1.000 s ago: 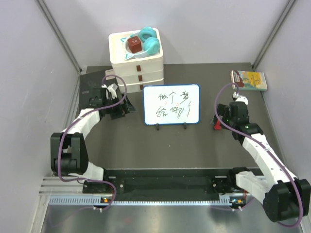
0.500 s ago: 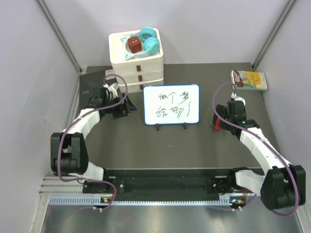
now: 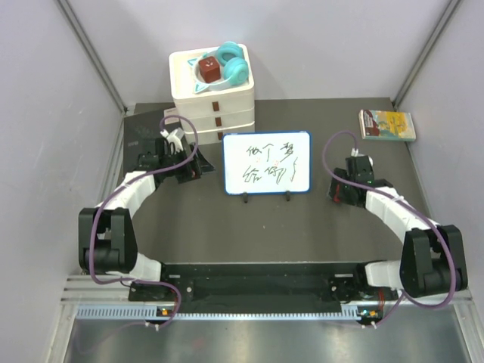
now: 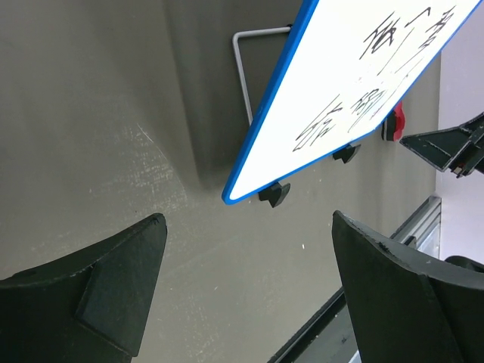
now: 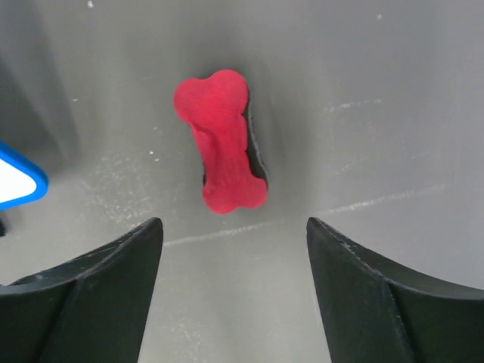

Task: Erase the whiteboard

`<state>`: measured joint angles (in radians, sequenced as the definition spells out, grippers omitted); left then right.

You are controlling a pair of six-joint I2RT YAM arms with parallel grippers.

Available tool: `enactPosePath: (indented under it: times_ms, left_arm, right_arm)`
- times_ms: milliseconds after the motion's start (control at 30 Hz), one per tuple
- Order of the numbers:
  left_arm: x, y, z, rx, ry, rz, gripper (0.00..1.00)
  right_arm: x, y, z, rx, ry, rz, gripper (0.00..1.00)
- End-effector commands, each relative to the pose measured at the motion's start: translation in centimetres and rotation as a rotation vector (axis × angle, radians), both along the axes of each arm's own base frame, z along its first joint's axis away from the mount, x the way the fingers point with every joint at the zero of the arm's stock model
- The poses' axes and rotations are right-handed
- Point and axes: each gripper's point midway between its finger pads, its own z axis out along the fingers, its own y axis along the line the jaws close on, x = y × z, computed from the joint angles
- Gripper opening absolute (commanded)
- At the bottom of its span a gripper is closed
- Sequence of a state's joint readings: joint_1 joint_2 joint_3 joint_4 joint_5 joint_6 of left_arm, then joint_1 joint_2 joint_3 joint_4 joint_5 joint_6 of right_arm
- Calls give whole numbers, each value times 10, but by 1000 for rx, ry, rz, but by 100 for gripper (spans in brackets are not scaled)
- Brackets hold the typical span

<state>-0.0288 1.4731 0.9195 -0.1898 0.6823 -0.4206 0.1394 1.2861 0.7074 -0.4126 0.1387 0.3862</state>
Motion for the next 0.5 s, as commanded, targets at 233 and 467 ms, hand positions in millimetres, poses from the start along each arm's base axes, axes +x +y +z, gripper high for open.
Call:
enactPosePath:
  times_ms: [233,467]
  left_arm:
    - [9,2,5,-19,-16,9,95]
    - [8,2,4,-21,-7,6,95]
  right_arm:
    - [30,-6,7,-25,-50,-50,65]
    - [41,1,-4,-3,-23,-30,58]
